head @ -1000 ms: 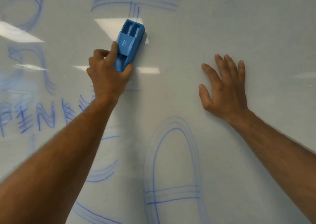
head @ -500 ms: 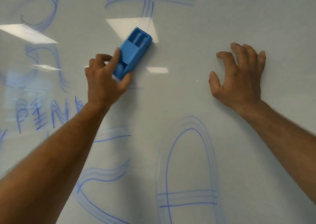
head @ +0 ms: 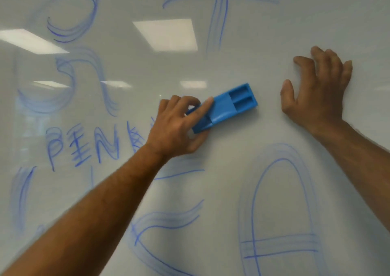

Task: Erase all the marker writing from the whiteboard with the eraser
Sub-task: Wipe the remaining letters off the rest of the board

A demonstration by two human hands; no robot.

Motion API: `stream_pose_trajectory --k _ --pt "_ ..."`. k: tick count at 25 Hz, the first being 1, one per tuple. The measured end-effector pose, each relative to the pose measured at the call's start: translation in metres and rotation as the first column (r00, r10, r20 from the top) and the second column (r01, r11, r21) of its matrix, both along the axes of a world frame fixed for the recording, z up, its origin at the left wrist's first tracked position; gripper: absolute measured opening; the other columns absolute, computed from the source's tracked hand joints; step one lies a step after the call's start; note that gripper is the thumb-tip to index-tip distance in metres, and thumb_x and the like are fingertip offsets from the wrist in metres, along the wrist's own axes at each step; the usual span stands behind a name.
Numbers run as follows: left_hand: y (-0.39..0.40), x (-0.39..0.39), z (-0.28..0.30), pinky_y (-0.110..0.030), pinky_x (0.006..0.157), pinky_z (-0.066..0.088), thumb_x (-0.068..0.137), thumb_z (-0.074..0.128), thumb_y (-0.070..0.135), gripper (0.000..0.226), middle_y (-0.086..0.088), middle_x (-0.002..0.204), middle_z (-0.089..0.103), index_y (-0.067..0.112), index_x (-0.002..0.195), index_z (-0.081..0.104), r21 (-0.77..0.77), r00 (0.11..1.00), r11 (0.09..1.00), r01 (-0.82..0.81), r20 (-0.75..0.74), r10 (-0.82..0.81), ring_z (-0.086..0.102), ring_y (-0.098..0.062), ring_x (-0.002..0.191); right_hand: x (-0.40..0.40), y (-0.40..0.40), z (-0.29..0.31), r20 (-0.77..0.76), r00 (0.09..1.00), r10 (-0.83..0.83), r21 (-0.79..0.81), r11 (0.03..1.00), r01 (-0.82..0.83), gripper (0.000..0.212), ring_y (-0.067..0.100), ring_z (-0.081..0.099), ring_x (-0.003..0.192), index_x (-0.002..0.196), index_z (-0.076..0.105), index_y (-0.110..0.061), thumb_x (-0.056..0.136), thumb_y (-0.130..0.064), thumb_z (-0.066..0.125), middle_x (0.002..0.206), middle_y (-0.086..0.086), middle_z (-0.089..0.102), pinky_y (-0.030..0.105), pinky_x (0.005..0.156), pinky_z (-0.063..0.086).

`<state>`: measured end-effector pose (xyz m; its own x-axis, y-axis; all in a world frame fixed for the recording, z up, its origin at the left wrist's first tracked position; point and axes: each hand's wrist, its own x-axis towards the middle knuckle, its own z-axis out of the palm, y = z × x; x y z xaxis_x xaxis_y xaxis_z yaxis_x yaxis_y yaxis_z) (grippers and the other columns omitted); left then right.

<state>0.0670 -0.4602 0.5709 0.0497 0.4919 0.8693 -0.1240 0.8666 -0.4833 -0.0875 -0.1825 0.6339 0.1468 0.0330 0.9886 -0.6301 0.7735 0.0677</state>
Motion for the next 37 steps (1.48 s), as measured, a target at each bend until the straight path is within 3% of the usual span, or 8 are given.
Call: stream_pose_trajectory --k 7,13,16,23,28,30,34,37 --pt "-0.067 0.032 0.015 -0.034 0.086 0.031 0.08 0.072 0.039 0.065 -0.012 0.115 0.06 0.02 0.141 0.06 0.512 0.984 0.849 0.134 -0.168 -0.054 0.052 -0.027 0.1 -0.004 -0.002 -0.003 -0.02 0.999 -0.035 -0.007 0.999 0.034 0.055 0.043 0.033 0.143 0.138 0.049 -0.011 0.091 -0.038 0.045 0.152 0.02 0.041 0.066 0.119 0.015" --pt "-0.05 0.026 -0.016 -0.039 0.075 0.035 0.083 0.07 0.038 0.06 -0.011 0.112 0.065 0.016 0.138 0.06 -0.071 0.998 0.997 -0.013 0.06 0.017 0.056 -0.03 0.087 -0.005 -0.002 -0.003 -0.045 0.998 -0.051 -0.011 0.999 0.051 0.053 0.041 0.035 0.141 0.138 0.05 -0.011 0.092 -0.038 0.046 0.151 0.02 0.043 0.065 0.117 0.019" --pt "-0.057 0.028 -0.014 -0.04 0.075 0.036 0.085 0.071 0.038 0.058 -0.009 0.112 0.066 0.018 0.138 0.061 -0.129 0.997 0.991 -0.031 0.07 0.041 0.055 -0.027 0.089 -0.006 -0.002 -0.002 -0.041 0.998 -0.047 -0.007 0.999 0.047 0.054 0.041 0.034 0.142 0.139 0.05 -0.011 0.092 -0.039 0.045 0.151 0.02 0.042 0.064 0.118 0.017" --pt "-0.065 0.03 0.024 -0.035 0.087 0.033 0.079 0.071 0.039 0.065 -0.011 0.116 0.06 0.023 0.141 0.059 0.528 0.983 0.836 0.15 -0.172 -0.068 0.054 -0.028 0.1 -0.005 -0.002 -0.003 -0.048 0.998 -0.041 -0.017 0.999 0.04 0.055 0.041 0.036 0.142 0.138 0.051 -0.01 0.092 -0.039 0.045 0.151 0.02 0.044 0.064 0.118 0.018" --pt "-0.026 0.01 0.028 -0.043 0.075 0.042 0.085 0.069 0.039 0.059 -0.011 0.114 0.065 0.02 0.14 0.059 -0.148 0.998 0.989 -0.017 0.05 0.024 0.055 -0.032 0.09 -0.004 -0.001 -0.001 -0.031 0.998 -0.05 -0.007 0.999 0.049 0.059 0.041 0.034 0.142 0.138 0.05 -0.012 0.089 -0.045 0.047 0.151 0.018 0.043 0.064 0.117 0.018" --pt "-0.017 0.003 0.04 -0.04 0.075 0.038 0.086 0.07 0.039 0.058 -0.011 0.113 0.065 0.018 0.14 0.061 -0.197 0.997 0.98 -0.041 0.054 0.052 0.054 -0.031 0.09 -0.003 -0.001 0.001 -0.027 0.998 -0.051 0.001 0.999 0.051 0.061 0.041 0.034 0.142 0.138 0.051 -0.012 0.088 -0.046 0.047 0.151 0.018 0.043 0.065 0.116 0.019" --pt "-0.014 -0.003 0.08 -0.039 0.074 0.041 0.082 0.068 0.042 0.064 -0.013 0.113 0.063 0.018 0.14 0.059 0.18 0.992 0.984 -0.009 -0.119 0.031 0.056 -0.037 0.089 -0.002 -0.001 0.007 -0.03 0.998 -0.061 0.024 0.998 0.061 0.062 0.041 0.036 0.141 0.138 0.053 -0.014 0.086 -0.048 0.048 0.151 0.016 0.044 0.066 0.114 0.02" --pt "-0.001 0.002 0.113 -0.036 0.082 0.035 0.085 0.065 0.042 0.067 -0.011 0.122 0.055 0.024 0.147 0.05 0.561 0.989 0.824 0.085 -0.146 -0.002 0.051 -0.034 0.107 -0.001 0.002 0.015 -0.065 0.996 -0.064 0.059 0.996 0.068 0.062 0.04 0.039 0.138 0.136 0.054 -0.014 0.086 -0.049 0.049 0.148 0.016 0.046 0.065 0.114 0.022"
